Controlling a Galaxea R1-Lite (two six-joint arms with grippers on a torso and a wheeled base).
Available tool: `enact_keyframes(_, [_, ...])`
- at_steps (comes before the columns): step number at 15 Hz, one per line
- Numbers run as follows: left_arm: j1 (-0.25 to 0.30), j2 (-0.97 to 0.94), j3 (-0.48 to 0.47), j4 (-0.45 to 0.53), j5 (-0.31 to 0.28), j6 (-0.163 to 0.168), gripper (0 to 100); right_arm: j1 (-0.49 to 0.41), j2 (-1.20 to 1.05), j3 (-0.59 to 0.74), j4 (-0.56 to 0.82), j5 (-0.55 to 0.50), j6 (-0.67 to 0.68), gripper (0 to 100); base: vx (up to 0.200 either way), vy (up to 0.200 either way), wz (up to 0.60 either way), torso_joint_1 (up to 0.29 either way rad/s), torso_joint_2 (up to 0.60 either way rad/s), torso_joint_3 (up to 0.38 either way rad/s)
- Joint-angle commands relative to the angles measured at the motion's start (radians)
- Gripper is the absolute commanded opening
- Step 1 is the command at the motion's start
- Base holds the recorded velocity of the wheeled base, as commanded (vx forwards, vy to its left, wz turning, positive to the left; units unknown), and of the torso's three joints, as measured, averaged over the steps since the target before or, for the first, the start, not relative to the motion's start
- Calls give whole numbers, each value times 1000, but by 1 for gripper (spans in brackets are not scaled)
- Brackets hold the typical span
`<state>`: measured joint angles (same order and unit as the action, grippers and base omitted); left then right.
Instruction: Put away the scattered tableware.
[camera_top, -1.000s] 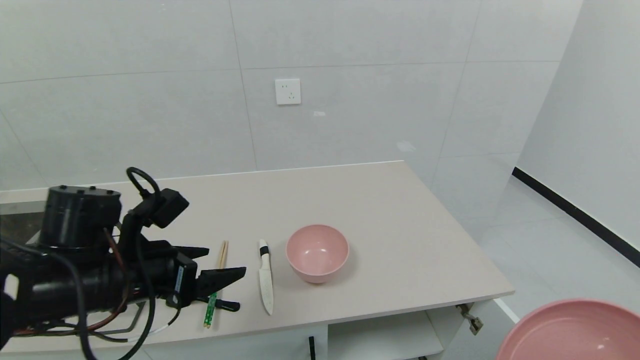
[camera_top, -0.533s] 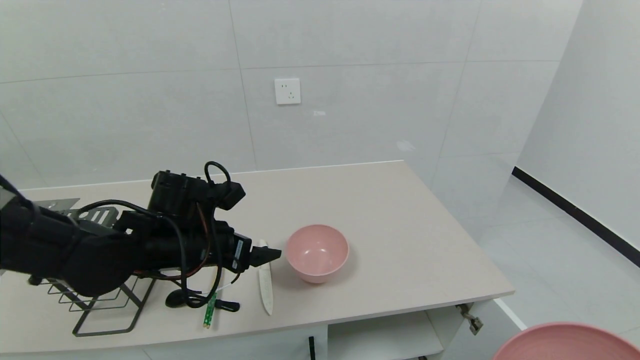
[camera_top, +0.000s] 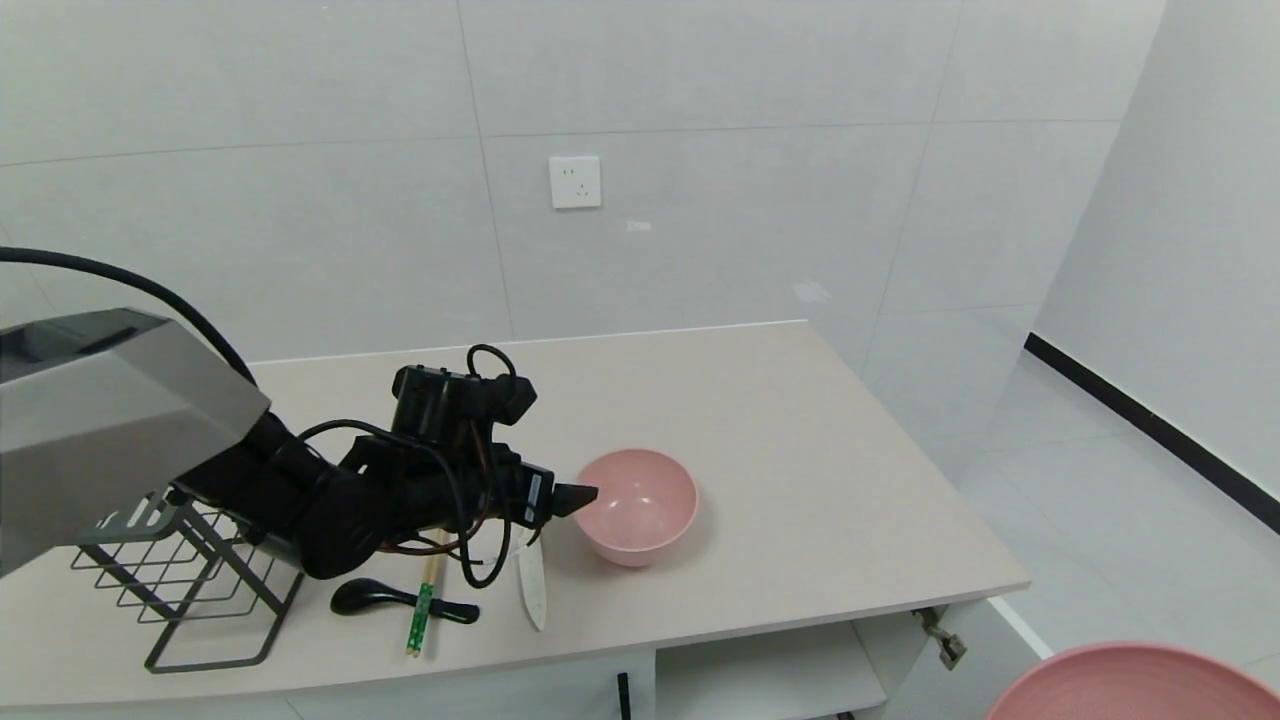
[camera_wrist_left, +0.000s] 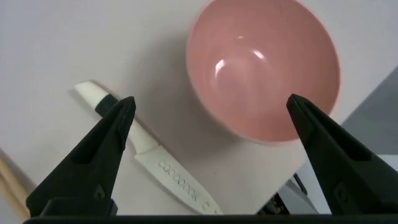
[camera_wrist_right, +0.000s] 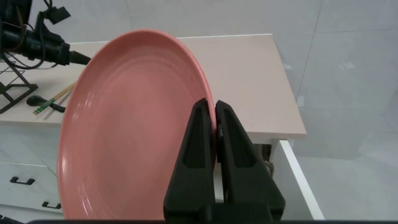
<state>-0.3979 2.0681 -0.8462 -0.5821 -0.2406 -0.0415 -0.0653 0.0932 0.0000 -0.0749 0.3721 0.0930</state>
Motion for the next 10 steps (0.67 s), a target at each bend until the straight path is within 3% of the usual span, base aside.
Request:
enact_keyframes(1, [-1, 87, -56, -1, 3, -8, 100, 1, 5, 0, 0, 1, -2, 0, 0, 0, 0, 0, 0, 0])
enact_keyframes(10, [-39, 221, -191, 5, 26, -38, 100, 1, 5, 0, 0, 1, -9, 0, 0, 0, 0, 0, 0, 0])
